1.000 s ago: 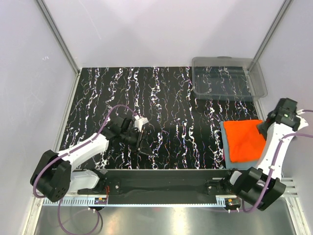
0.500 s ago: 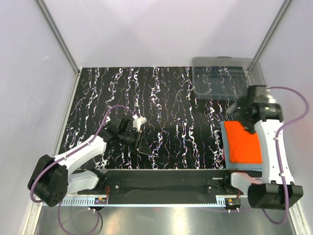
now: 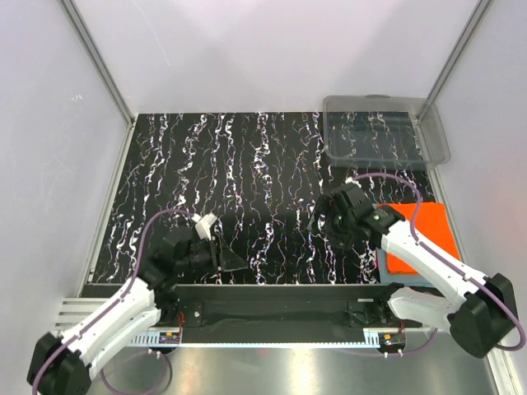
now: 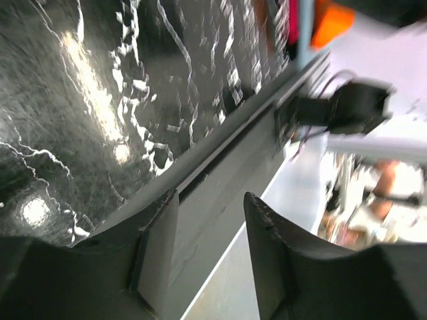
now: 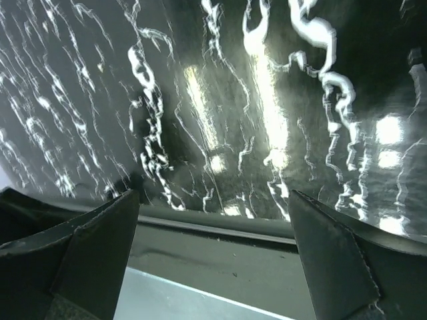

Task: Fold and stack the t-shirts
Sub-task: Reset both grippers

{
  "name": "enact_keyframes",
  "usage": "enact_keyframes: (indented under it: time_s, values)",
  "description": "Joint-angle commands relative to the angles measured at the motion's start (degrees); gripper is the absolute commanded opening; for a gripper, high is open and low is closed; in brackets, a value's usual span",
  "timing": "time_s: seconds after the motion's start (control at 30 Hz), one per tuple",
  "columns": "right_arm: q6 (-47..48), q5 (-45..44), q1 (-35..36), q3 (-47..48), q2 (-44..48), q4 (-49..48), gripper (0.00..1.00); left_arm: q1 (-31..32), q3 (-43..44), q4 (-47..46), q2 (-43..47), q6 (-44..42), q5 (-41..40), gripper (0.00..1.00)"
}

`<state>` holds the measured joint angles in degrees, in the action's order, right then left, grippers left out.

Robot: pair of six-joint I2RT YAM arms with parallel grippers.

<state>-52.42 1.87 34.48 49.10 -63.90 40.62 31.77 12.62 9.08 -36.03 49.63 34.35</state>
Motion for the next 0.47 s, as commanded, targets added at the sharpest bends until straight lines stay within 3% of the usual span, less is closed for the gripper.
enact_keyframes:
  time_s: [0.0, 0.2, 0.23, 0.3, 0.33, 0.43]
  values:
    - [-4.8, 9.2, 0.3, -10.5, 6.8, -16.3, 1.00, -0.2, -5.1, -5.4, 10.7, 12.1, -6.0, 0.50]
    - [-15.7, 21.5, 0.3, -32.6, 22.3, -29.8, 1.00, -0.3, -18.1, -6.0, 32.1, 25.4, -8.7, 0.53]
    - [-17.5, 22.4, 0.3, -35.5, 28.6, -31.5, 1.00, -0.1, -20.3, -5.3, 39.8, 28.1, -9.3, 0.54]
    - [-23.8, 23.5, 0.3, -43.3, 37.1, -34.6, 1.00, -0.1, -20.9, -3.3, 45.6, 29.5, -10.3, 0.57]
    - [-25.6, 23.2, 0.2, -45.2, 47.6, -34.5, 1.00, -0.2, -20.1, -7.5, 42.0, 28.8, -8.9, 0.59]
    - [-29.4, 23.7, 0.2, -48.9, 61.2, -34.5, 1.00, -0.1, -19.2, -16.1, 39.0, 28.2, -5.2, 0.64]
